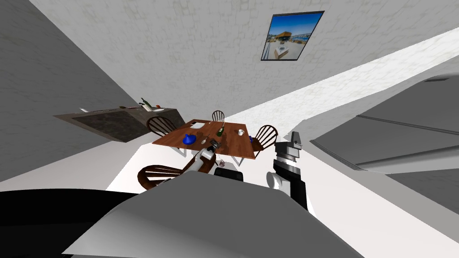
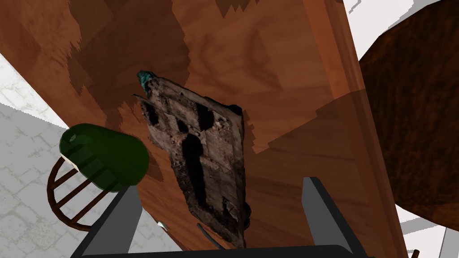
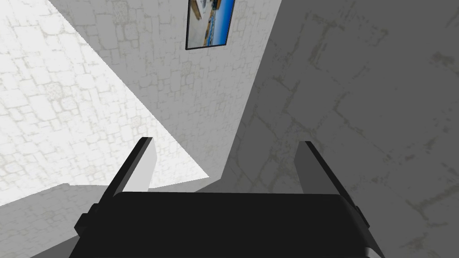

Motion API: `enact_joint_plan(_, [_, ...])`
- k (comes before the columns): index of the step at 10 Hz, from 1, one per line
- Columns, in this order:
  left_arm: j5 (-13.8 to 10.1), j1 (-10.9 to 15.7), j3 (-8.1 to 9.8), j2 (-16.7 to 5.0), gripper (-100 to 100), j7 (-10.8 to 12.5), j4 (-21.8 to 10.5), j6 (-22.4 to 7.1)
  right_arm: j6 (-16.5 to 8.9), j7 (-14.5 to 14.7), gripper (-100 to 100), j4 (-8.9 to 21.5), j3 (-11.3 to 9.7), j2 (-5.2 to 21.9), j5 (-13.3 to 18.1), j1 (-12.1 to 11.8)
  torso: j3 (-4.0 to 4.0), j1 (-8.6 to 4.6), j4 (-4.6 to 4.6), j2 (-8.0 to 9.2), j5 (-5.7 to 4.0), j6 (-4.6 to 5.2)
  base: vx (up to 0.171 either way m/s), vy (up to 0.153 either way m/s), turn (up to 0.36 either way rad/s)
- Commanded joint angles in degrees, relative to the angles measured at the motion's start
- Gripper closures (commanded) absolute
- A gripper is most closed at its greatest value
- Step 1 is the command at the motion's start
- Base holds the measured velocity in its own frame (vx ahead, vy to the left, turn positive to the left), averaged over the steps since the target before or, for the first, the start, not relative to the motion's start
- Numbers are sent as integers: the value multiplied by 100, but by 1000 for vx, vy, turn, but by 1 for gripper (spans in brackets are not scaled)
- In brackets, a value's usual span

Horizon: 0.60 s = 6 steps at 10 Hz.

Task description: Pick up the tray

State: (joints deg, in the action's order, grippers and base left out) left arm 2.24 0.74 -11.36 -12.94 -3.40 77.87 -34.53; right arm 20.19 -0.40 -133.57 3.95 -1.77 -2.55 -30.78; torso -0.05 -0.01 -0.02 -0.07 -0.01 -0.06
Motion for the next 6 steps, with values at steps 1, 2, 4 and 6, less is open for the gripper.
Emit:
enact_joint_plan(1, [0, 0, 0, 0, 0, 0, 0, 0, 0, 0, 0, 0, 0, 0, 0, 0, 0, 0, 0, 0, 0, 0, 0, 0, 0])
enact_joint_plan(2, [-26, 56, 49, -19, -100, 6, -162, 101, 0, 0, 0, 0, 0, 0, 0, 0, 3, -1, 1, 5, 0, 0, 2, -8, -71])
enact_joint_plan(4, [-66, 140, 122, -49, -100, 15, -407, 252, 0, 0, 0, 0, 0, 0, 0, 0, 4, -5, 2, 7, -1, 1, 1, -12, -72])
enact_joint_plan(6, [-92, 197, 171, -69, -100, 21, -571, 353, 0, 0, 0, 0, 0, 0, 0, 0, 5, -6, 2, 8, -1, 0, 1, -11, -54])
